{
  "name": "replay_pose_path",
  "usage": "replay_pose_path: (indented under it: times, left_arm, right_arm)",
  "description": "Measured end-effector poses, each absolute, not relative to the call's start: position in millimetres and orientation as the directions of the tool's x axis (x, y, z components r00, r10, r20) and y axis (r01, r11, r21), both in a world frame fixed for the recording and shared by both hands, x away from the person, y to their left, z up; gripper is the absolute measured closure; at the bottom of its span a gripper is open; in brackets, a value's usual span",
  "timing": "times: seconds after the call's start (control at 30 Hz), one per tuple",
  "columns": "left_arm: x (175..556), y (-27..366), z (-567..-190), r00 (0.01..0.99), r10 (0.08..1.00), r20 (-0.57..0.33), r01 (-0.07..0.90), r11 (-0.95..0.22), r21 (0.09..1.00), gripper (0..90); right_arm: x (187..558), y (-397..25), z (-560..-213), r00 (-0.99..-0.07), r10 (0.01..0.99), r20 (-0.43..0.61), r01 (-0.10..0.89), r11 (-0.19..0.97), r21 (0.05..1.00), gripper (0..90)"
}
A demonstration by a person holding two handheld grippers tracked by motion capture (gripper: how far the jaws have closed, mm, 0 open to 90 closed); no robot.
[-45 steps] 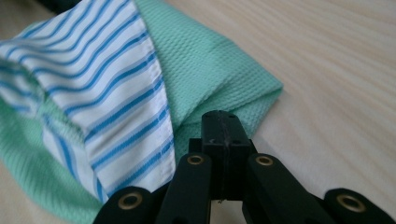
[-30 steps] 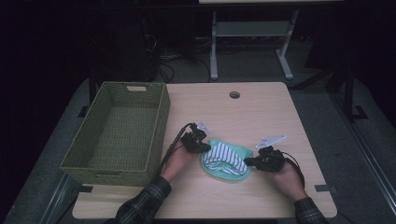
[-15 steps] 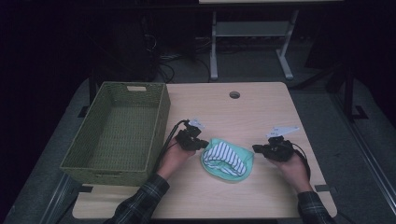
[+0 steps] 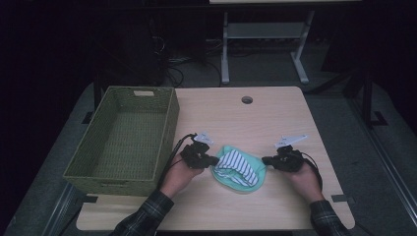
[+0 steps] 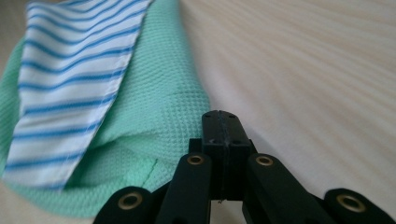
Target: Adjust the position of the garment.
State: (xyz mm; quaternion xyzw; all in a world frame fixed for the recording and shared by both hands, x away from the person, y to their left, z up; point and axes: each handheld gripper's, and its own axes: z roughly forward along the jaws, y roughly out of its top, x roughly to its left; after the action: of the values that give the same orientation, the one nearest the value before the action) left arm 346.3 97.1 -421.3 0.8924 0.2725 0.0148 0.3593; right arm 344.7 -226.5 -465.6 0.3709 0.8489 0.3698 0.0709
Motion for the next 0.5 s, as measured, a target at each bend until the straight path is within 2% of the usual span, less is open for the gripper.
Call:
replay_pose_path:
  times: [0.5]
  left_arm:
    - [336, 107, -414, 0.862, 0.488, -0.139, 0.455, -0.622, 0.637, 82.1]
  right_arm:
    - [304, -200, -465, -0.779, 0.604, 0.168, 0.536, 0.503, 0.678, 89.9]
